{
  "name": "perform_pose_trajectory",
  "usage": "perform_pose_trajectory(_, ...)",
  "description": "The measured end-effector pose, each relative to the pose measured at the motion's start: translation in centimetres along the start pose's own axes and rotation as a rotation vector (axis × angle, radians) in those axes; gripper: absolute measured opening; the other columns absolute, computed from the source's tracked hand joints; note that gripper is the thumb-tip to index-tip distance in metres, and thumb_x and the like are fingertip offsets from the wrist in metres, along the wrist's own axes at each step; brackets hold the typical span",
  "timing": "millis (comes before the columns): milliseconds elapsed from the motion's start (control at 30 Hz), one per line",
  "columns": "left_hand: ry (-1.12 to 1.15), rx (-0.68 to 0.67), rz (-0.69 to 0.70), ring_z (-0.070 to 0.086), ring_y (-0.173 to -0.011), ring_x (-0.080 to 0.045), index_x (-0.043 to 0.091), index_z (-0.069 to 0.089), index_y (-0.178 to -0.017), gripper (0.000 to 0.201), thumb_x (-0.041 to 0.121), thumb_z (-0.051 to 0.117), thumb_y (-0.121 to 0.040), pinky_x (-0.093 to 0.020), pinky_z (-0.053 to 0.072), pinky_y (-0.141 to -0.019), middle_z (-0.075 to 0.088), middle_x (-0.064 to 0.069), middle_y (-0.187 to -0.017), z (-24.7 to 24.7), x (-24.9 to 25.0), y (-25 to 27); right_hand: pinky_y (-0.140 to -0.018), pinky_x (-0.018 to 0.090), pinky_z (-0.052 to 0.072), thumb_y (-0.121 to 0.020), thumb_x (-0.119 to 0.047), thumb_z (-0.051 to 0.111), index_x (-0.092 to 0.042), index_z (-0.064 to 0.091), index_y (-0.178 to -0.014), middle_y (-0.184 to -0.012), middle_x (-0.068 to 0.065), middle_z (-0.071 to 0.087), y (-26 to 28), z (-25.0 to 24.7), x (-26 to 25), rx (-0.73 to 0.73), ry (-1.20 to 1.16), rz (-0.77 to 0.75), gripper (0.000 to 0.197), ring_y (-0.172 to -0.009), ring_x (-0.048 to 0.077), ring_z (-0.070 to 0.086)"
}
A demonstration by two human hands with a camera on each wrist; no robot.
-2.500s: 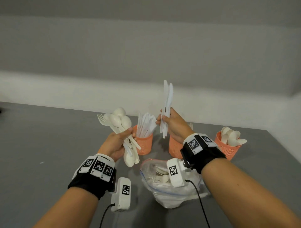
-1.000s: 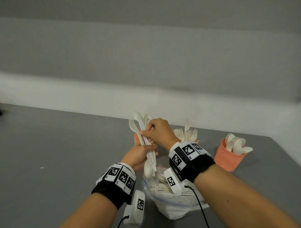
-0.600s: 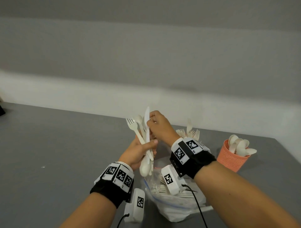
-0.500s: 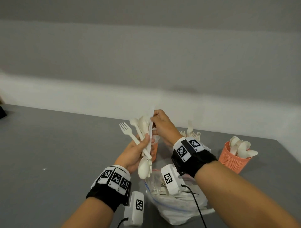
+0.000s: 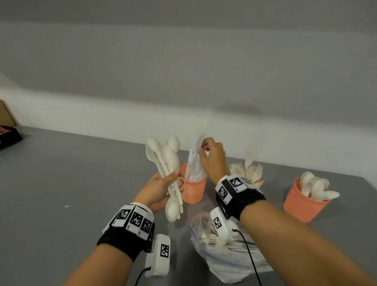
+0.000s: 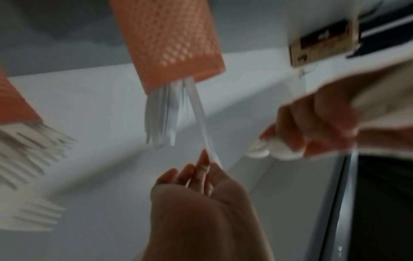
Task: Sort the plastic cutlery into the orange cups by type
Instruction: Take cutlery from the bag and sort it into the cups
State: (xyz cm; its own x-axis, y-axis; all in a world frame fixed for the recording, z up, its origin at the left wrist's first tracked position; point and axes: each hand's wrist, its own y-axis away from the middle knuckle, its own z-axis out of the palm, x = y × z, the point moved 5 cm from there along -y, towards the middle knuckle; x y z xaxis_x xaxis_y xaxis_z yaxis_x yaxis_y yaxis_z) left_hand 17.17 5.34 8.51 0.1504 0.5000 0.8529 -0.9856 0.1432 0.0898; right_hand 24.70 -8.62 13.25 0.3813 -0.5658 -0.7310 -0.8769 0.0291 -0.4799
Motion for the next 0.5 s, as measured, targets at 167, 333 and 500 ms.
perform_pose_trajectory(167,0.018,-0.03,0.012,0.053,-0.052,-0.01,0.007,0.057,-0.094,0.013,0.007,0.044,-0.093,-0.024,0.051,-0.054,0.056,-0.004,-0.069,0.6,0.1,0.4,-0.104,0.041,0.023,-0.089,-0.021,0.054,-0.015,0.065,-0.111,-0.137,0.004,0.046,1.4,2.9,1.5,-0.303,0.605,-0.099,0.025,-0.138,0.028,0.021)
perform_pose_trajectory(333,0.116,-0.012,0.009,0.055,-0.054,-0.011,0.008,0.056,-0.09,0.012,0.004,0.045,-0.092,-0.025,0.052,-0.059,0.057,-0.003,-0.067,0.2,0.4,0.3,-0.107,0.04,0.03,-0.087,-0.01,0.056,-0.01,0.054,-0.126,-0.134,0.012,0.045,1.9,0.7,-1.6,-0.151,0.424,-0.256,0.039,-0.13,0.028,0.034)
perform_pose_trajectory(500,0.177,0.093,0.039,0.062,-0.054,-0.01,0.004,0.055,-0.079,0.018,0.003,0.045,-0.093,-0.024,0.055,-0.061,0.062,-0.003,-0.058,-0.2,0.4,-0.3,-0.067,0.022,0.041,-0.087,-0.018,0.061,-0.014,0.058,-0.095,-0.077,-0.005,0.051,5.2,-1.1,-2.2,-0.394,-0.017,-0.109,0.009,-0.07,0.01,0.049)
